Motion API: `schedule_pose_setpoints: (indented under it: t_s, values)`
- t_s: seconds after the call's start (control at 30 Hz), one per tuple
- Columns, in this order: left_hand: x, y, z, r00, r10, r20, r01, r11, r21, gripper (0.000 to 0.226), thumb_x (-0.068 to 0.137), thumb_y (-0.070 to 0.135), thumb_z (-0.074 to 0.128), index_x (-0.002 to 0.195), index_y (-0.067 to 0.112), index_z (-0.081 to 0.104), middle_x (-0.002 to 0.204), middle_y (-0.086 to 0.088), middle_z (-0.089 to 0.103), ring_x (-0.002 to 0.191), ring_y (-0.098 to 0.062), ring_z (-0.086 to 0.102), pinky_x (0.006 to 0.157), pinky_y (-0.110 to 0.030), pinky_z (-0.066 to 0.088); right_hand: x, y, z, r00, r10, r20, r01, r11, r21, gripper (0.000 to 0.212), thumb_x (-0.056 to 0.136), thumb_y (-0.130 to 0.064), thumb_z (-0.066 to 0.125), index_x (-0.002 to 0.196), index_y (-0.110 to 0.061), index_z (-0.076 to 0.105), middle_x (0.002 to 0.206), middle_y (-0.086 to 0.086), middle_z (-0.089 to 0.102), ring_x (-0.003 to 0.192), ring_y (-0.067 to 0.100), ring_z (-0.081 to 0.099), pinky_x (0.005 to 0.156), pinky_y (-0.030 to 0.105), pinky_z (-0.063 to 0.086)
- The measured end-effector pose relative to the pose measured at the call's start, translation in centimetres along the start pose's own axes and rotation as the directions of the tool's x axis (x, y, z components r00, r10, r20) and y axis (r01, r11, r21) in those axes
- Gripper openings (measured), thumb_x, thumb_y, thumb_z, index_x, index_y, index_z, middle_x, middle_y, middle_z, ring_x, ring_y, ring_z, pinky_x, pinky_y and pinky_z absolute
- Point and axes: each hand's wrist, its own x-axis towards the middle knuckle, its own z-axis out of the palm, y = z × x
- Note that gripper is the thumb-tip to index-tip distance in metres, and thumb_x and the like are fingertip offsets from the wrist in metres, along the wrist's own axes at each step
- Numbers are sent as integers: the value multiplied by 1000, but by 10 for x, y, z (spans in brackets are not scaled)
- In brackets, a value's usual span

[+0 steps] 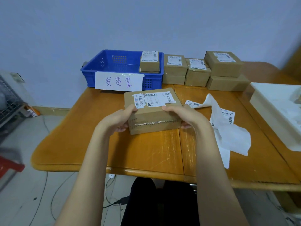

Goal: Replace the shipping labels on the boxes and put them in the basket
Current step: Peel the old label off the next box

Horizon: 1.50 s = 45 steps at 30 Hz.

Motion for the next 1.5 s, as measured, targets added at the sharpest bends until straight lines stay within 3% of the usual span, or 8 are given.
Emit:
schedule_pose_setpoints:
  t_s: [0.2,0.4,0.53,0.67,0.77,0.93,1.2,1.5]
  values:
    - [12,3,-21,996,42,-82,-43,999,-17,85,90,75,41,153,19,29,147,-6,44,119,-27,55,97,-42,50,-9,-14,-14,998,-19,-55,8,984,-179,94,86,-77,34,154,-14,19,157,12,27,138,32,35,110,46,37]
    - [23,-1,2,968,87,-235,-167,924,-345,48,95,50,56,130,16,50,116,1,64,100,-12,61,75,-27,47,-2,-33,-3,881,-411,-235,366,906,-210,41,99,-40,50,137,-24,50,140,-1,45,129,17,43,90,28,34]
    - [30,-1,18,930,82,-358,-254,847,-467,29,92,30,67,111,14,53,103,2,60,87,-9,54,67,-24,39,-1,-27,3,851,-427,-306,262,849,-458,30,98,-44,48,118,-26,61,117,-4,54,111,18,51,92,35,41]
    - [37,9,20,906,166,-389,-349,812,-467,14,83,22,76,92,12,72,90,5,70,82,-7,59,69,-19,41,-10,-28,-18,840,-293,-457,181,945,-273,26,94,-46,54,97,-21,63,83,-5,65,86,16,60,76,33,47]
    - [40,25,32,924,268,-273,-365,831,-419,9,83,22,78,90,16,77,84,5,73,75,-4,63,64,-12,46,-8,-24,-16,895,-278,-350,159,929,-333,29,89,-49,62,101,-23,64,84,-10,57,86,13,56,85,37,48]
    - [50,41,51,953,213,-214,-298,784,-545,14,85,19,76,97,11,75,90,-5,74,77,-12,67,64,-18,53,3,-13,-12,926,-212,-314,188,976,-106,38,86,-41,70,114,-19,58,97,-5,59,82,10,56,60,25,42]
    - [52,42,65,964,169,-203,-263,698,-666,22,94,29,63,99,11,76,90,-8,74,78,-18,66,69,-28,50,16,-32,4,747,-628,-217,512,752,-415,20,99,-27,52,94,-36,69,109,-16,51,109,7,36,88,25,20]
    - [50,36,74,941,227,-250,-338,641,-689,31,96,20,59,65,20,67,69,-1,60,65,-13,53,57,-22,42,32,-38,15,750,-652,-109,535,696,-479,9,93,-29,62,88,-37,64,102,-11,51,105,12,39,87,30,27]
